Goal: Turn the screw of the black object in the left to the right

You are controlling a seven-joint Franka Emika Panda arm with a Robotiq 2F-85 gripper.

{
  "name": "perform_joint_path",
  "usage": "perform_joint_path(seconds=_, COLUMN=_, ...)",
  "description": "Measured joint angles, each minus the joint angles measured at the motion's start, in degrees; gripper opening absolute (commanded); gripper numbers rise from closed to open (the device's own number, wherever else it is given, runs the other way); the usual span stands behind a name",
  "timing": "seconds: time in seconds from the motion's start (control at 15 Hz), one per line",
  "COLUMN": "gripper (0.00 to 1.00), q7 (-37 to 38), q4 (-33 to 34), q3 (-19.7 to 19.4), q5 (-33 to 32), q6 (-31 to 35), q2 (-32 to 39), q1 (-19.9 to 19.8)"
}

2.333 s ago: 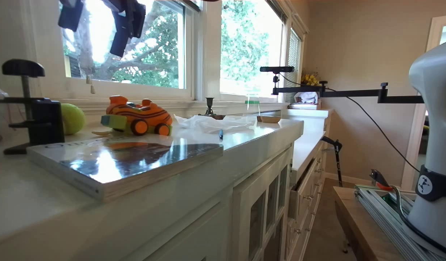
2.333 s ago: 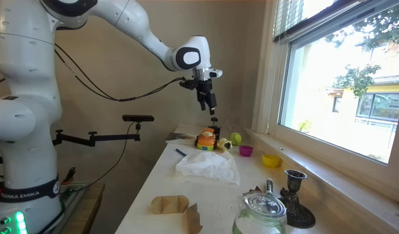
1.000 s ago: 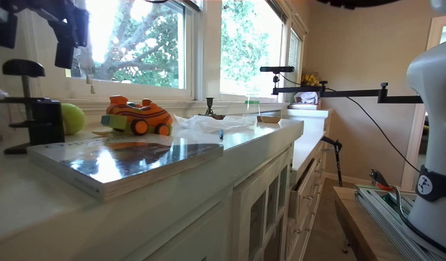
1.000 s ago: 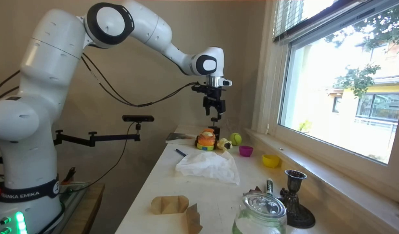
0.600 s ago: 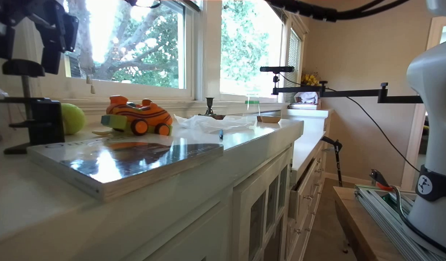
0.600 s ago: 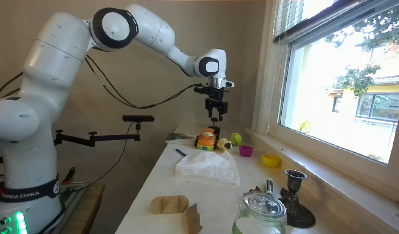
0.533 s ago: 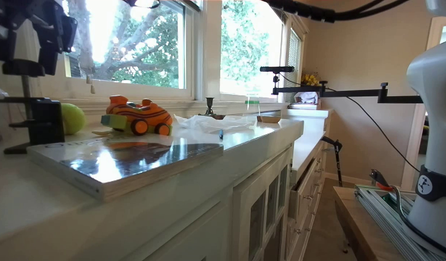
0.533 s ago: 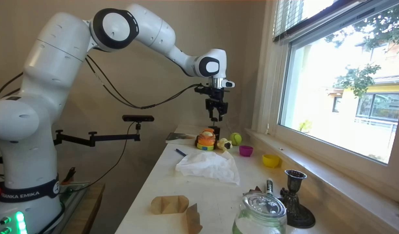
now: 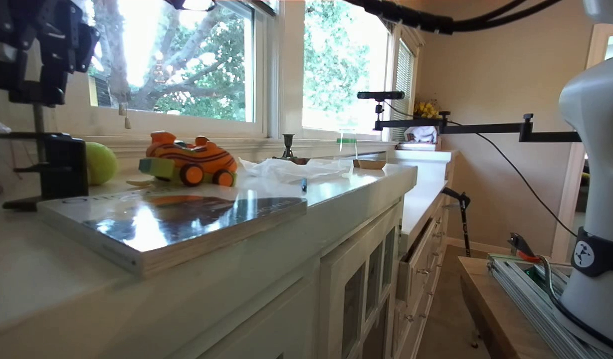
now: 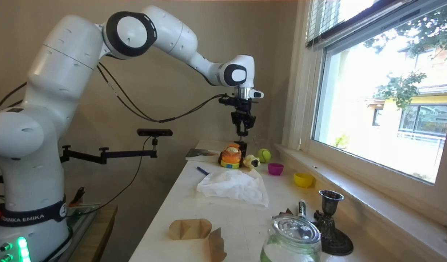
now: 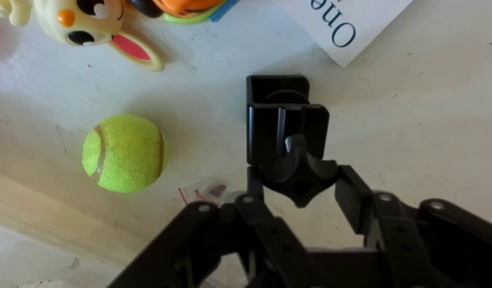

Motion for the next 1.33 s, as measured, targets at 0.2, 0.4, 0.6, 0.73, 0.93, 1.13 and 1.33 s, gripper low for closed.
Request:
perform_joint_path(seconds=0.2, gripper=0.24, q7=1.08, q4=0.30, q3=-0.23, q5=-0.45, q6=-1.34, q2=-0.01, q1=0.45)
perform_joint_path(seconds=0.4, gripper=0.24, q7=5.63, q4=0.54, q3=-0.67, q5=-2.10, q6=-2.22, q2=-0.02, q1=1.63)
perform_joint_path(seconds=0.6, gripper=0.24, q7=13.34, q4=0.65, q3=-1.68, q5=-4.87, q6=-2.37, q2=-0.02, q1=3.54)
perform_joint_path(seconds=0.73, gripper=0.24, q7=19.11, q4=0.72, q3=-2.56, q5=-6.49, q6=-2.45, q2=-0.02, q1=4.87)
perform_joint_path(seconds=0.93, gripper=0.24, q7=26.53, q4=0.90, q3=-3.51, q5=-7.11, q6=-3.01, q2=-0.02, q1=6.05)
perform_joint_path(seconds=1.13, gripper=0.24, q7=32.76, q4=1.06, q3=-3.86, q5=-7.09, q6=-3.68, q2=-0.03, q1=6.47)
perform_joint_path(seconds=1.33, gripper=0.24, q7=38.49, q4=1.22, q3=-3.89, q5=-7.05, q6=-4.38, q2=-0.03, q1=6.60)
